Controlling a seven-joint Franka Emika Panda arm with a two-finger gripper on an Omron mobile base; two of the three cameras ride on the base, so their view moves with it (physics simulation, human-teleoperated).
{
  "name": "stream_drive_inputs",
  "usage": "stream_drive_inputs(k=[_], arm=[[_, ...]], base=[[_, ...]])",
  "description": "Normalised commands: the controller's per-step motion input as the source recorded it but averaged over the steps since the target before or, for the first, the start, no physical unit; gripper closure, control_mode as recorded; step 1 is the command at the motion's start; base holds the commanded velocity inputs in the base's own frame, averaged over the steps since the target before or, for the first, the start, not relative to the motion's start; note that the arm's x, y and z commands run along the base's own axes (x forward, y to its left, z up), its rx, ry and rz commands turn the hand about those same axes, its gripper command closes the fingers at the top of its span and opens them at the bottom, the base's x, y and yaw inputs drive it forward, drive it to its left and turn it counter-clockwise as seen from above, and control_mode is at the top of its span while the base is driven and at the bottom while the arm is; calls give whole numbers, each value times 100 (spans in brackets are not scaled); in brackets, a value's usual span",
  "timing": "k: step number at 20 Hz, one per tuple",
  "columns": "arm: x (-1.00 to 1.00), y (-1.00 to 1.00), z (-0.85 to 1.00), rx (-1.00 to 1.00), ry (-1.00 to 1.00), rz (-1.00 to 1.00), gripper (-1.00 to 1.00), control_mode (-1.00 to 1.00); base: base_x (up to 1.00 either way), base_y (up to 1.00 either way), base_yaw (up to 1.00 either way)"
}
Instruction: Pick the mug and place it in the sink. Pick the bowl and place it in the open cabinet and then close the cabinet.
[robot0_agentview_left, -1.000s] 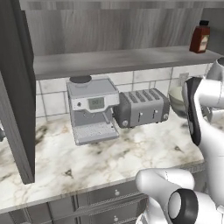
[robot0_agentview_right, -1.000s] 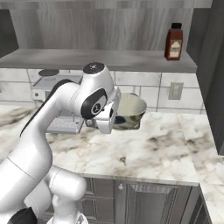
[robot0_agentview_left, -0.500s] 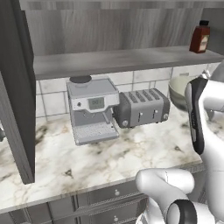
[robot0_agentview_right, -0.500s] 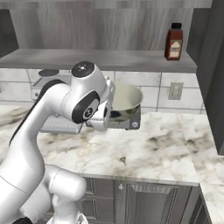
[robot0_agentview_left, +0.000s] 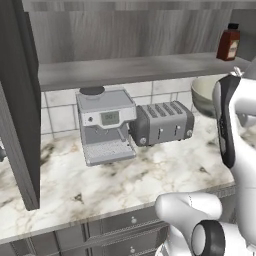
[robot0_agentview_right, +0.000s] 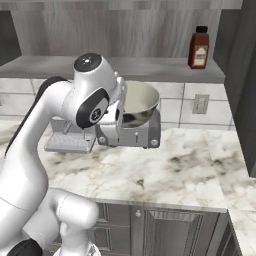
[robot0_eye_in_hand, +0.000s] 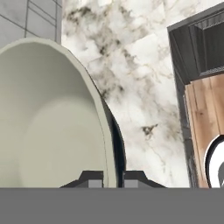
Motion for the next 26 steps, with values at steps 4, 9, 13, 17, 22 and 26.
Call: stream_drive_inputs(k=[4,9,13,17,22,26], arm=[[0,2,29,-1,-1,4,100,-100],[0,8,20,-1,-8,6,100,-100],[0,10,9,0,-10,6,100,-100],[0,15,9,0,-7,5,100,-100],[0,25,7,0,-9,3,100,-100],[6,28,6,0,-16,1,100,-100]], base=[[0,0,0],[0,0,0],[0,0,0],[0,0,0],[0,0,0],[0,0,0]])
